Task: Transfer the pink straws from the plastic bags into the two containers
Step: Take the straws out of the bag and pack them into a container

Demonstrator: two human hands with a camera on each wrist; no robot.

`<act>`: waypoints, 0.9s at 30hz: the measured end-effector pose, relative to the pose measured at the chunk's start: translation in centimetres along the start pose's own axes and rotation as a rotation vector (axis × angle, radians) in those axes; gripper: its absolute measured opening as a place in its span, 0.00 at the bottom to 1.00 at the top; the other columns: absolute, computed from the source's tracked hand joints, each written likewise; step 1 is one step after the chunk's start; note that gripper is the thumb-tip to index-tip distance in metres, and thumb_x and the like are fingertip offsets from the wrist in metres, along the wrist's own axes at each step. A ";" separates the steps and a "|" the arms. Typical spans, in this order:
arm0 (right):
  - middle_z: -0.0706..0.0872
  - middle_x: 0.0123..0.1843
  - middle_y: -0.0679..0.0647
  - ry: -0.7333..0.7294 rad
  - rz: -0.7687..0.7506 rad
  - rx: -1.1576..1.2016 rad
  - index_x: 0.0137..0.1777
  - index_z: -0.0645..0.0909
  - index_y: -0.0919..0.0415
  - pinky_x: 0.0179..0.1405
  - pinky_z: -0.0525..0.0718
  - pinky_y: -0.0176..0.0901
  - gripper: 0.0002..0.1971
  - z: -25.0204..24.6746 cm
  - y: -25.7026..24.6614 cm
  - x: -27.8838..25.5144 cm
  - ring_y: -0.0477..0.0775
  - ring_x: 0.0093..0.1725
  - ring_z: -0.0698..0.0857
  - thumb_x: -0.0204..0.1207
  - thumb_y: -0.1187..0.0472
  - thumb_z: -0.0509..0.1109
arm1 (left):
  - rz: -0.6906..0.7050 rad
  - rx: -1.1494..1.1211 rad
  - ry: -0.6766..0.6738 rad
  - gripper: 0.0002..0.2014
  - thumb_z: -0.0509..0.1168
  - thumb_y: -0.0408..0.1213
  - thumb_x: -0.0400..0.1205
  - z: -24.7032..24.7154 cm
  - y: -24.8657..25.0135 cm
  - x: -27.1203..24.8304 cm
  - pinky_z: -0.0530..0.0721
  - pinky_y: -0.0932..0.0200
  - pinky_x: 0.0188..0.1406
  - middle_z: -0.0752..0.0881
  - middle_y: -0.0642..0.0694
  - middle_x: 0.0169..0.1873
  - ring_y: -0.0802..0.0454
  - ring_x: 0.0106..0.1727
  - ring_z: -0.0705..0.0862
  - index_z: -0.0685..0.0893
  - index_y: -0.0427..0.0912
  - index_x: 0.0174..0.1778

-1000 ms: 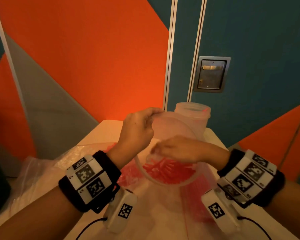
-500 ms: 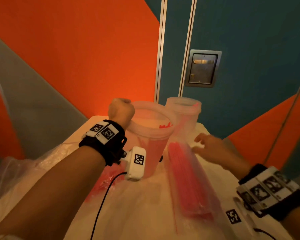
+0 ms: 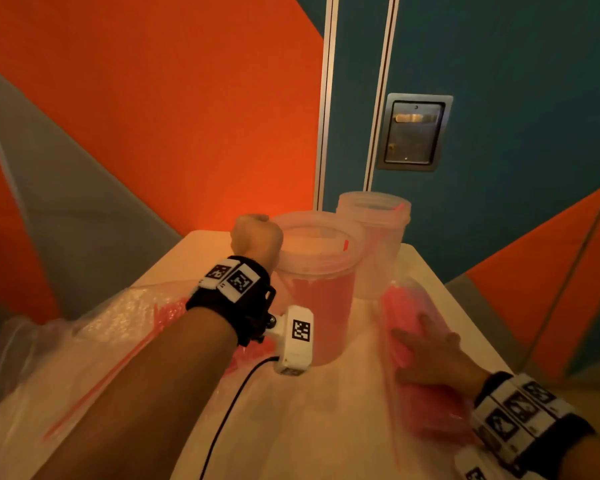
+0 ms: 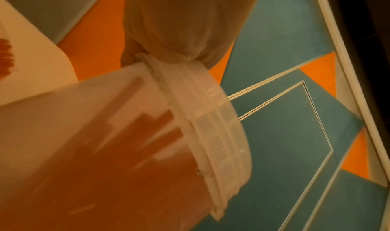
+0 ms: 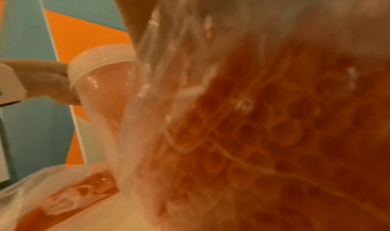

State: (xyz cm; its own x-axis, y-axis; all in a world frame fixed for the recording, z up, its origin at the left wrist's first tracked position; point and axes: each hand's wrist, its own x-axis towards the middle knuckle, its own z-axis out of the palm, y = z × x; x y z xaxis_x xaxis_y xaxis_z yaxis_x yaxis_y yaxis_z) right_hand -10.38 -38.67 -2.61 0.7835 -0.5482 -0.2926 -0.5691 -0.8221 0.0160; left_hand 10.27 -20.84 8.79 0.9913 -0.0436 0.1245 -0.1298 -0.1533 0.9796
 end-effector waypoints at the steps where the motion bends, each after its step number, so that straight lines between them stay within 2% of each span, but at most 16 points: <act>1: 0.33 0.83 0.62 -0.007 0.023 0.015 0.81 0.43 0.39 0.77 0.47 0.72 0.44 0.2 0.8 0.2 0.73 0.81 0.39 0.70 0.35 0.63 | -0.004 0.000 0.011 0.16 0.60 0.30 0.81 0.1 0.0 -0.1 0.82 0.46 0.60 0.83 0.37 0.62 0.37 0.60 0.81 0.84 0.39 0.63; 5: 0.27 0.82 0.54 -0.033 0.107 0.065 0.79 0.34 0.33 0.73 0.49 0.81 0.49 0.1 1.7 0.2 0.76 0.80 0.38 0.65 0.28 0.61 | -0.021 -0.010 0.017 0.18 0.59 0.30 0.81 0.3 0.5 -0.8 0.80 0.46 0.64 0.80 0.37 0.66 0.36 0.64 0.79 0.81 0.40 0.66; 8: 0.23 0.80 0.54 0.038 0.103 0.112 0.77 0.23 0.39 0.74 0.47 0.78 0.51 -1.2 0.0 -1.4 0.75 0.80 0.37 0.71 0.30 0.61 | -0.065 -0.068 -0.012 0.17 0.60 0.31 0.81 0.2 0.6 -1.1 0.80 0.45 0.64 0.80 0.39 0.66 0.37 0.63 0.80 0.80 0.42 0.66; 11: 0.18 0.77 0.51 0.304 -0.059 0.226 0.74 0.20 0.43 0.80 0.48 0.64 0.54 -3.4 -3.3 -4.1 0.64 0.82 0.34 0.73 0.38 0.66 | -0.047 -0.118 -0.114 0.17 0.60 0.39 0.81 -0.6 -0.3 -0.9 0.81 0.42 0.62 0.81 0.42 0.64 0.38 0.61 0.80 0.81 0.45 0.66; 14: 0.18 0.72 0.40 0.603 -0.299 0.421 0.69 0.21 0.39 0.78 0.49 0.45 0.54 -5.5 -7.2 -7.3 0.47 0.81 0.35 0.74 0.52 0.72 | 0.075 -0.114 -0.284 0.19 0.59 0.47 0.83 -3.0 -2.0 -1.7 0.76 0.41 0.69 0.78 0.46 0.69 0.42 0.67 0.77 0.76 0.49 0.70; 15: 0.18 0.72 0.39 0.666 -0.355 0.419 0.69 0.21 0.37 0.76 0.52 0.41 0.55 -6.2 -8.5 -8.0 0.43 0.79 0.36 0.74 0.54 0.72 | 0.137 -0.077 -0.326 0.19 0.58 0.47 0.84 -4.3 -2.6 -2.0 0.75 0.43 0.70 0.78 0.47 0.69 0.45 0.68 0.77 0.76 0.48 0.71; 17: 0.18 0.73 0.40 0.719 -0.431 0.343 0.68 0.23 0.32 0.77 0.55 0.46 0.56 -7.4 -10.4 -8.1 0.48 0.81 0.35 0.72 0.56 0.74 | 0.266 0.051 -0.403 0.16 0.59 0.46 0.85 -7.6 -4.0 -3.0 0.77 0.51 0.67 0.82 0.48 0.65 0.51 0.63 0.80 0.81 0.46 0.66; 19: 0.25 0.79 0.41 0.705 -0.442 0.267 0.73 0.30 0.30 0.79 0.50 0.58 0.53 -9.0 -11.8 -7.2 0.59 0.82 0.32 0.71 0.54 0.75 | 0.402 0.276 -0.465 0.12 0.62 0.43 0.83 -11.5 -5.6 -4.1 0.79 0.59 0.60 0.87 0.50 0.59 0.56 0.57 0.83 0.86 0.46 0.59; 20: 0.34 0.83 0.44 0.662 -0.422 0.233 0.77 0.37 0.32 0.79 0.49 0.61 0.49 -9.7 -12.4 -6.7 0.62 0.82 0.35 0.72 0.51 0.74 | 0.464 0.442 -0.478 0.13 0.63 0.45 0.82 -13.6 -6.5 -4.6 0.79 0.60 0.59 0.87 0.51 0.58 0.57 0.56 0.84 0.87 0.46 0.58; 21: 0.46 0.85 0.47 0.618 -0.395 0.195 0.80 0.48 0.37 0.79 0.52 0.63 0.43 -10.4 -12.9 -6.1 0.64 0.83 0.41 0.72 0.49 0.73 | 0.506 0.620 -0.476 0.15 0.63 0.47 0.80 -15.6 -7.6 -4.7 0.79 0.60 0.59 0.87 0.53 0.58 0.55 0.57 0.84 0.87 0.49 0.58; 22: 0.59 0.82 0.51 0.589 -0.381 0.179 0.78 0.59 0.42 0.77 0.59 0.61 0.36 -10.7 -13.2 -5.5 0.64 0.82 0.53 0.73 0.49 0.72 | 0.500 0.783 -0.458 0.15 0.63 0.48 0.79 -17.7 -8.6 -4.9 0.78 0.58 0.61 0.86 0.54 0.60 0.54 0.60 0.84 0.86 0.51 0.58; 23: 0.72 0.75 0.54 0.587 -0.384 0.222 0.72 0.67 0.44 0.71 0.70 0.57 0.26 -10.8 -13.3 -5.1 0.62 0.76 0.68 0.75 0.51 0.71 | 0.484 0.891 -0.425 0.13 0.66 0.47 0.79 -19.8 -9.6 -4.9 0.75 0.55 0.66 0.84 0.55 0.63 0.51 0.64 0.82 0.86 0.54 0.58; 24: 0.80 0.63 0.55 0.606 -0.406 0.286 0.63 0.72 0.46 0.57 0.79 0.49 0.16 -11.0 -13.3 -4.8 0.58 0.63 0.79 0.77 0.54 0.68 | 0.480 0.938 -0.380 0.13 0.69 0.42 0.78 -21.8 -10.4 -5.1 0.72 0.51 0.70 0.82 0.55 0.65 0.49 0.69 0.78 0.85 0.54 0.58; 25: 0.82 0.51 0.53 0.633 -0.442 0.302 0.54 0.73 0.46 0.44 0.78 0.43 0.07 -11.1 -12.9 -4.7 0.54 0.51 0.82 0.79 0.58 0.65 | 0.490 0.921 -0.326 0.14 0.72 0.37 0.76 -23.8 -11.3 -5.0 0.70 0.45 0.73 0.82 0.53 0.65 0.47 0.72 0.75 0.86 0.53 0.57; 26: 0.80 0.44 0.52 0.653 -0.468 0.266 0.46 0.71 0.47 0.37 0.73 0.41 0.07 -11.4 -12.4 -4.5 0.54 0.44 0.82 0.80 0.61 0.63 | 0.532 0.890 -0.256 0.17 0.74 0.30 0.73 -25.6 -11.8 -5.1 0.71 0.40 0.71 0.82 0.51 0.64 0.45 0.72 0.74 0.87 0.52 0.55; 27: 0.79 0.40 0.52 0.645 -0.473 0.195 0.41 0.69 0.47 0.35 0.70 0.41 0.11 -11.8 -11.8 -4.6 0.55 0.41 0.81 0.79 0.64 0.63 | 0.588 0.868 -0.181 0.20 0.73 0.24 0.71 -27.5 -12.6 -4.8 0.74 0.39 0.67 0.83 0.49 0.63 0.45 0.70 0.75 0.87 0.50 0.54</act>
State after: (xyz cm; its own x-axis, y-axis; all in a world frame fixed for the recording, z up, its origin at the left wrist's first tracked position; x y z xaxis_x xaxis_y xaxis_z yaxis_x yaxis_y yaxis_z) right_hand -4.34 -28.28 9.84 0.9068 -0.1804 0.3810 -0.1299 -0.9794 -0.1546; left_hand 7.79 8.49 0.17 0.7583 -0.4751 0.4464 -0.6304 -0.7087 0.3167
